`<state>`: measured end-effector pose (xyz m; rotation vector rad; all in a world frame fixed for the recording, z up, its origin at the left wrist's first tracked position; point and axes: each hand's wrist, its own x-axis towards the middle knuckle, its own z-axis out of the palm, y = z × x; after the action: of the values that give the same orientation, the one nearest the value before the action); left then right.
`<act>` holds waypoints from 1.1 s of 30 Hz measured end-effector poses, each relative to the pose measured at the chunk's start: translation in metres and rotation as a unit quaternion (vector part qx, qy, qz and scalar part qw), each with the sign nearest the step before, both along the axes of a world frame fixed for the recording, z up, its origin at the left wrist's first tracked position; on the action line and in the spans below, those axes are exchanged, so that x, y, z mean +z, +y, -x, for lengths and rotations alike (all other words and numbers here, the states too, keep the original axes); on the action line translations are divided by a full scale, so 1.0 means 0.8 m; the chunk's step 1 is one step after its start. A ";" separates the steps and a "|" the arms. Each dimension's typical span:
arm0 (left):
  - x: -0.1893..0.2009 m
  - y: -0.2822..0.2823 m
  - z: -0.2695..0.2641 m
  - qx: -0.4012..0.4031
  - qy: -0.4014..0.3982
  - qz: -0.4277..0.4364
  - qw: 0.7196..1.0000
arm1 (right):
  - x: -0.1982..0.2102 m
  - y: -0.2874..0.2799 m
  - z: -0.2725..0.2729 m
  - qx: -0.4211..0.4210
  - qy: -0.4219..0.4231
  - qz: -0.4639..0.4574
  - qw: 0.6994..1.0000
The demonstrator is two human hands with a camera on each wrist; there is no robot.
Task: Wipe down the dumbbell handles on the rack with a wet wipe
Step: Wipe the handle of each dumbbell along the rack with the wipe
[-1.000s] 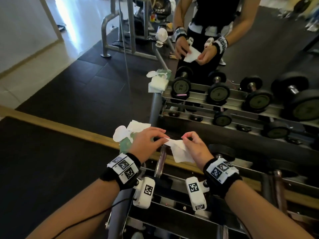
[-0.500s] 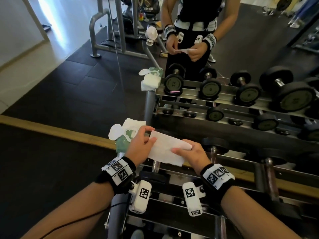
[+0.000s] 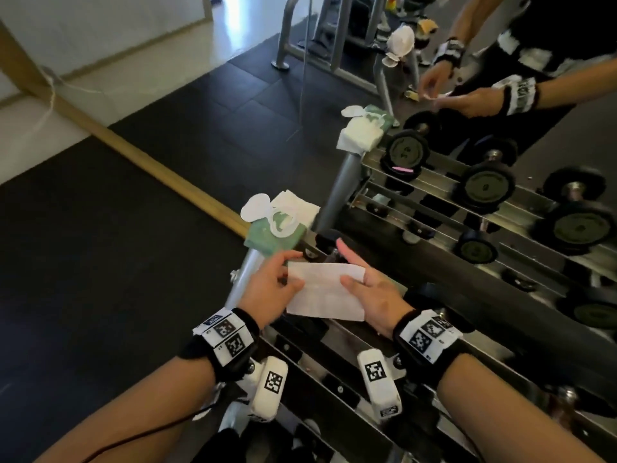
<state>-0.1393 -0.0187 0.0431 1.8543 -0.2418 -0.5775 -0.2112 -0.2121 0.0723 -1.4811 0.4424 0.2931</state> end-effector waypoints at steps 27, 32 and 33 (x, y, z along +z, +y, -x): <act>-0.058 0.018 0.028 0.096 0.024 -0.089 0.991 | -0.065 -0.002 -0.071 0.380 -0.078 0.478 0.788; -0.056 0.024 0.027 0.059 0.033 -0.126 0.990 | -0.081 -0.010 -0.080 0.432 -0.082 0.507 0.741; -0.056 0.024 0.027 0.054 0.034 -0.129 0.990 | -0.084 -0.011 -0.079 0.448 -0.083 0.523 0.720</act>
<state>-0.1610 0.0008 -0.0019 2.0786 -0.0215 -0.6182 -0.1481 -0.2206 0.0050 -2.7785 -0.4243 0.7384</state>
